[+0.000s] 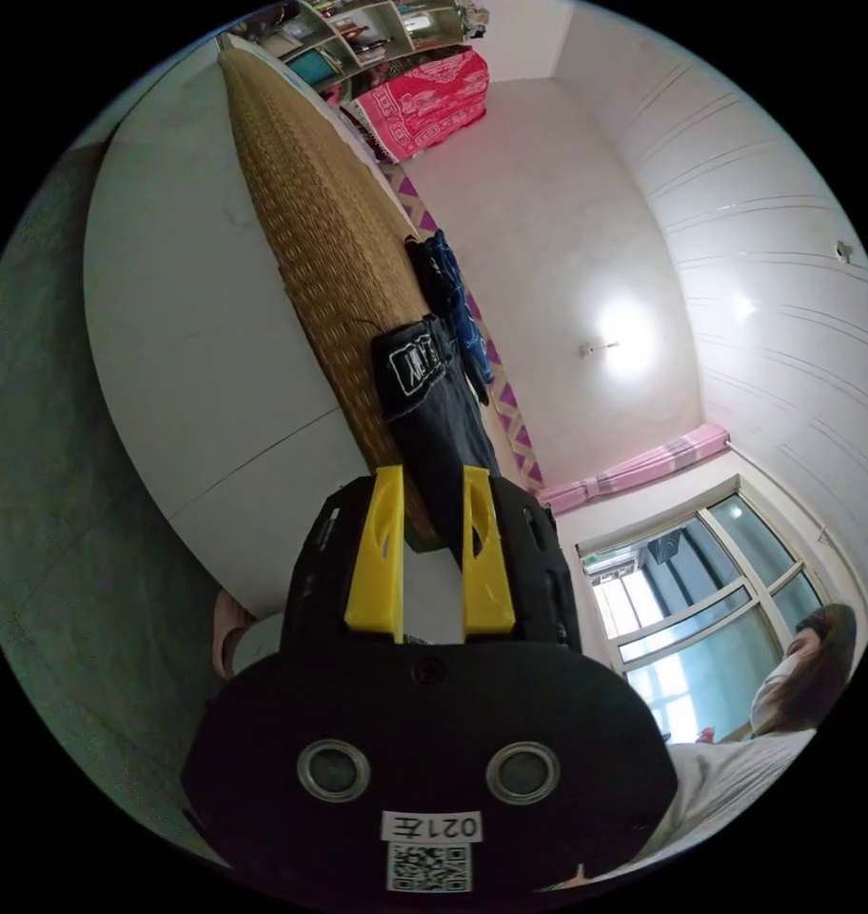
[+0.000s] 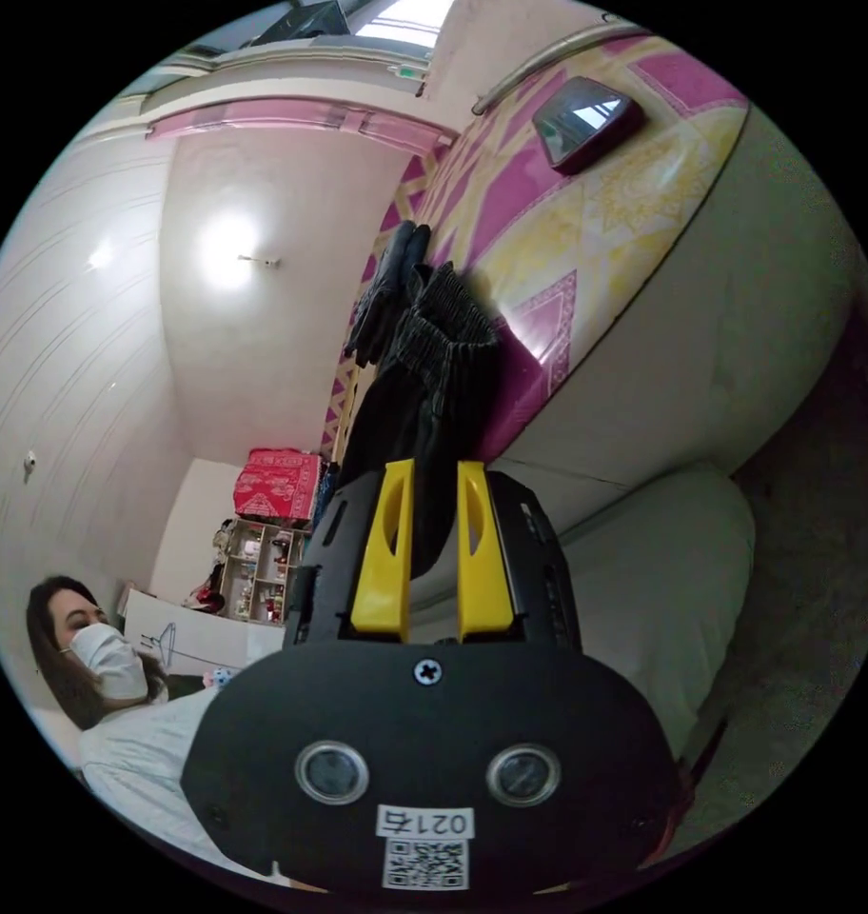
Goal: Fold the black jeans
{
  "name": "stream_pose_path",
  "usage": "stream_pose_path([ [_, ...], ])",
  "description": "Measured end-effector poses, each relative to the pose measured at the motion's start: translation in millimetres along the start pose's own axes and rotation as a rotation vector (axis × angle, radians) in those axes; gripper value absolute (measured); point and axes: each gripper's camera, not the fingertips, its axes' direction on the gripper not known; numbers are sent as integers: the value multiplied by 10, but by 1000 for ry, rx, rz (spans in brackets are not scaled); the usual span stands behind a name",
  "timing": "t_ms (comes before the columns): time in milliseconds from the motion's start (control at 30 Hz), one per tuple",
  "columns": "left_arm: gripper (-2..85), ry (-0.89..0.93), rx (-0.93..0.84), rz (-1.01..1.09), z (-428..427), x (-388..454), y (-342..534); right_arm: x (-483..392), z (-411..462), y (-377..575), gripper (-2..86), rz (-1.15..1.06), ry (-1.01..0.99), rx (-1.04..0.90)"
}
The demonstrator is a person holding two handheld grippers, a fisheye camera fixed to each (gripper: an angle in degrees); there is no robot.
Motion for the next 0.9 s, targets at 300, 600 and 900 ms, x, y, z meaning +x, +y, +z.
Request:
stream_pose_path([
  [300,83,67,-25,32,117,-22,-101,-120,375,-29,90,-48,-17,-106],
  [600,55,113,-61,39,426,-42,-207,-86,590,-32,82,-37,-18,-109],
  [900,-9,102,-108,160,793,451,-524,-403,738,-252,11,-121,-121,-174],
])
